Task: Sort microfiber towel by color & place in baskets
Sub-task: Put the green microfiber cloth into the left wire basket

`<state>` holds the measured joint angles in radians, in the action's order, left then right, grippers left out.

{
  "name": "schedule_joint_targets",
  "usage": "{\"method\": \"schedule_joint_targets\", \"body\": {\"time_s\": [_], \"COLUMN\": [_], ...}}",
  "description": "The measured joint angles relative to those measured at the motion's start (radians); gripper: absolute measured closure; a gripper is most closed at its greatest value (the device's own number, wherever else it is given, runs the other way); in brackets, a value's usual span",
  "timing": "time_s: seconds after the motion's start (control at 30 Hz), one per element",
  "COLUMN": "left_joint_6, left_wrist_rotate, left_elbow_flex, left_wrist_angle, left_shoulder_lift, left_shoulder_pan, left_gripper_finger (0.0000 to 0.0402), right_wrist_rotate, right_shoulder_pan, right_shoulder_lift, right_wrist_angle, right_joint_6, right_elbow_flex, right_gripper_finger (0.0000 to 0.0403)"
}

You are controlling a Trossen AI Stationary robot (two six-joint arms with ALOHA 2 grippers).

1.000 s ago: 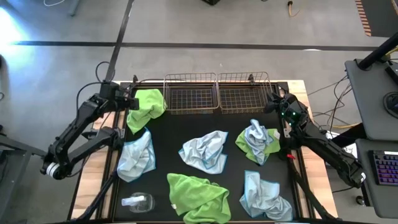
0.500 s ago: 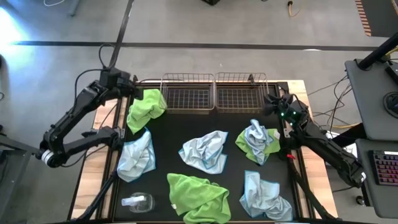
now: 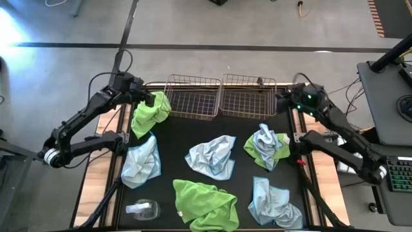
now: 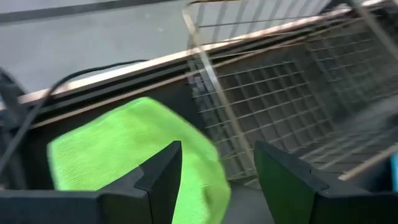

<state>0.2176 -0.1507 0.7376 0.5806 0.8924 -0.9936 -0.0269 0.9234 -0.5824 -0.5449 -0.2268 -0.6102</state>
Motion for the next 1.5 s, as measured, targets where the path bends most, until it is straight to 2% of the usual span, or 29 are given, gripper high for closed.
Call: {"method": "schedule_joint_targets", "body": {"time_s": [0.23, 0.47, 0.87, 1.2, 1.5], "left_joint_6": [0.000, 0.000, 0.000, -0.074, -0.075], "left_wrist_rotate": [-0.043, -0.043, -0.043, -0.041, 0.029], "left_elbow_flex": [0.002, 0.000, -0.005, 0.001, 0.001], "left_wrist_angle": [0.037, 0.139, 0.281, 0.277, 0.276], "left_shoulder_lift": [0.001, 0.040, 0.156, 0.231, 0.303], "left_shoulder_pan": [0.000, 0.000, 0.000, 0.003, 0.003], "left_gripper_finger": [0.0216, 0.0216, 0.0216, 0.0216, 0.0216], "right_wrist_rotate": [0.000, 0.001, 0.002, 0.002, 0.002], "right_shoulder_pan": [0.000, 0.000, 0.000, 0.000, 0.000], "right_shoulder_lift": [-0.159, -0.225, -0.192, -0.185, -0.185], "right_wrist_angle": [-0.238, -0.317, -0.347, -0.350, -0.350], "right_joint_6": [0.000, 0.012, 0.060, 0.097, 0.137], "right_elbow_flex": [-0.095, -0.125, -0.168, -0.183, -0.183], "right_gripper_finger": [0.0243, 0.0243, 0.0243, 0.0243, 0.0243]}}
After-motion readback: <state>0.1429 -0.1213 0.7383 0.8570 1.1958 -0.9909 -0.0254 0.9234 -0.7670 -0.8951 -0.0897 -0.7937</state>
